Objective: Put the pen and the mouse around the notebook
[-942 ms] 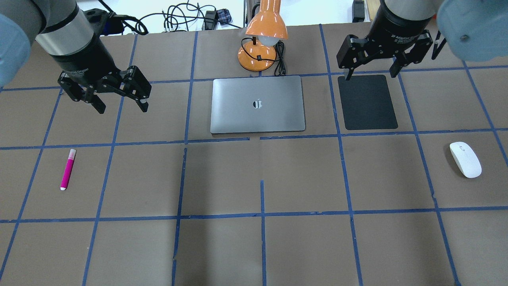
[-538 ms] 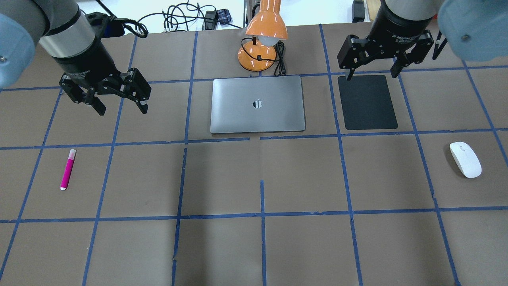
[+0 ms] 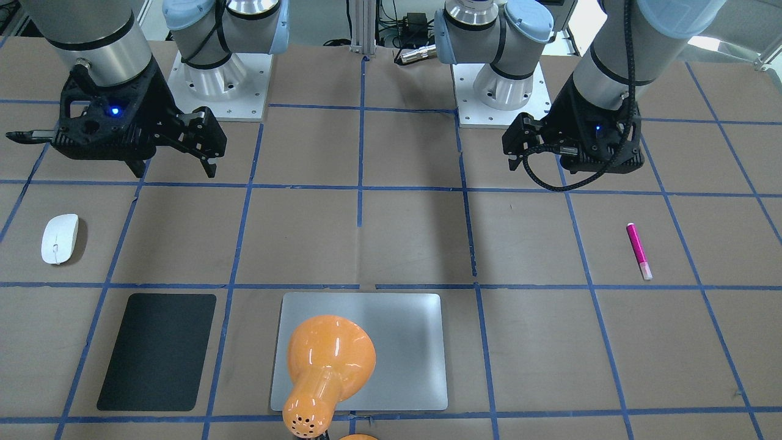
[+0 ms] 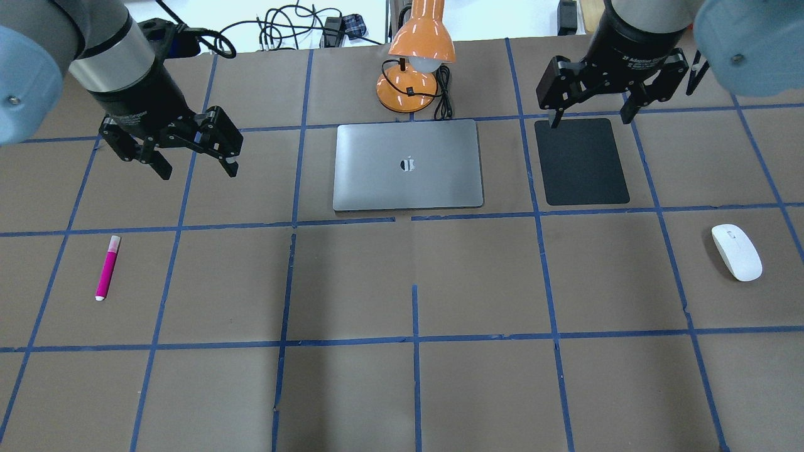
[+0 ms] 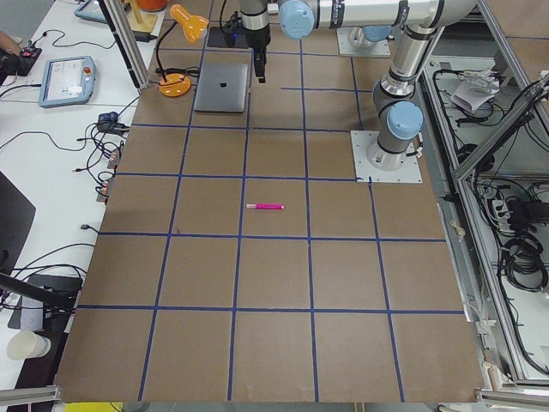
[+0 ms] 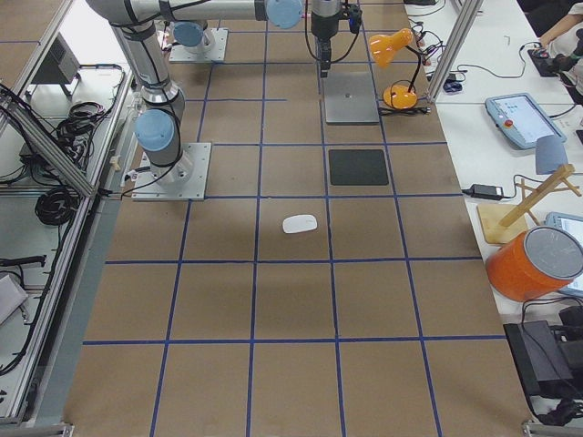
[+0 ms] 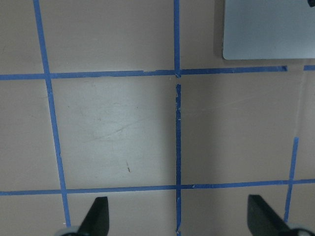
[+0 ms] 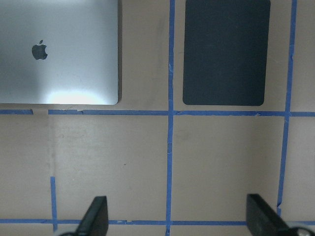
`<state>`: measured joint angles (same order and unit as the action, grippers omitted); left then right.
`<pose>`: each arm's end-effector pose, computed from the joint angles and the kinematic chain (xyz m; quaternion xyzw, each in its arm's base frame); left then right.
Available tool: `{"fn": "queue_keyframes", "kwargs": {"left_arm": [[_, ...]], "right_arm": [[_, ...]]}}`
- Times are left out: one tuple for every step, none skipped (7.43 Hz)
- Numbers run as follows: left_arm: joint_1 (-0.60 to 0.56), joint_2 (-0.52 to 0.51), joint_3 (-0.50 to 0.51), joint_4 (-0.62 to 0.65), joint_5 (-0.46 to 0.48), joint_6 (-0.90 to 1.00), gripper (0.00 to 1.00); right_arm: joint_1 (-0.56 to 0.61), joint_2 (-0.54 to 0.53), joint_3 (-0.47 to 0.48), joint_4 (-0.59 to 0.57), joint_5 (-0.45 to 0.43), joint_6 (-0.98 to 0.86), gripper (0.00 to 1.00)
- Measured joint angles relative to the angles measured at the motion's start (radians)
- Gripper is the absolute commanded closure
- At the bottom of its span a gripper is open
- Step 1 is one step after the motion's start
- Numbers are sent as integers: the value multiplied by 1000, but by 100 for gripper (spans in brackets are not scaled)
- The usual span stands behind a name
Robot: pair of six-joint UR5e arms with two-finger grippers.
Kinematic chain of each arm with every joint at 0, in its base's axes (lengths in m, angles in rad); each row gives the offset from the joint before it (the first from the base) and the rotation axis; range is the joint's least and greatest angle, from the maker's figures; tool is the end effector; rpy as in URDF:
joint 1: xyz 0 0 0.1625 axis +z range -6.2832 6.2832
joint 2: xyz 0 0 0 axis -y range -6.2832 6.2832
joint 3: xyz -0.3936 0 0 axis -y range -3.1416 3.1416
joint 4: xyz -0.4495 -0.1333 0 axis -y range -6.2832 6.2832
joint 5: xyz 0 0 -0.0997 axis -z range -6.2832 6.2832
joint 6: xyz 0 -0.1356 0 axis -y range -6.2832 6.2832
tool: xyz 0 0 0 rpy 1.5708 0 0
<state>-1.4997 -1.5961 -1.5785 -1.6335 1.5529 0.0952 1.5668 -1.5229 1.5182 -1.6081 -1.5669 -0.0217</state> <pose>-0.0966 -0.5538 0.3967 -0.0116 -0.9987 -0.0469 0.0129 0.1315 -0.5742 0.4265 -0.0089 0.9997 -0.0210 0.0017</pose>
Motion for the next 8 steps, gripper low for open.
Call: {"fn": "queue_keyframes", "kwargs": {"left_arm": [[0, 0, 0, 1, 0, 1, 0], [1, -1, 0, 9, 2, 1, 0], [6, -3, -1, 22, 3, 1, 0], [22, -6, -2, 30, 3, 1, 0], [62, -16, -3, 34, 5, 1, 0], [122, -32, -4, 40, 6, 2, 0], [190, -50, -5, 49, 7, 29, 0], [264, -73, -6, 66, 7, 104, 0]], "right_arm": [[-38, 1, 9, 0, -1, -45, 0], [-107, -2, 41, -4, 0, -139, 0], [-197, -6, 89, -22, 2, -262, 0], [-277, -4, 125, -58, 1, -387, 0], [-347, 11, 153, -110, -7, -507, 0], [-417, 38, 188, -181, -13, -609, 0], [-485, 74, 233, -283, -15, -704, 0], [-540, 119, 280, -405, -17, -788, 0]]}}
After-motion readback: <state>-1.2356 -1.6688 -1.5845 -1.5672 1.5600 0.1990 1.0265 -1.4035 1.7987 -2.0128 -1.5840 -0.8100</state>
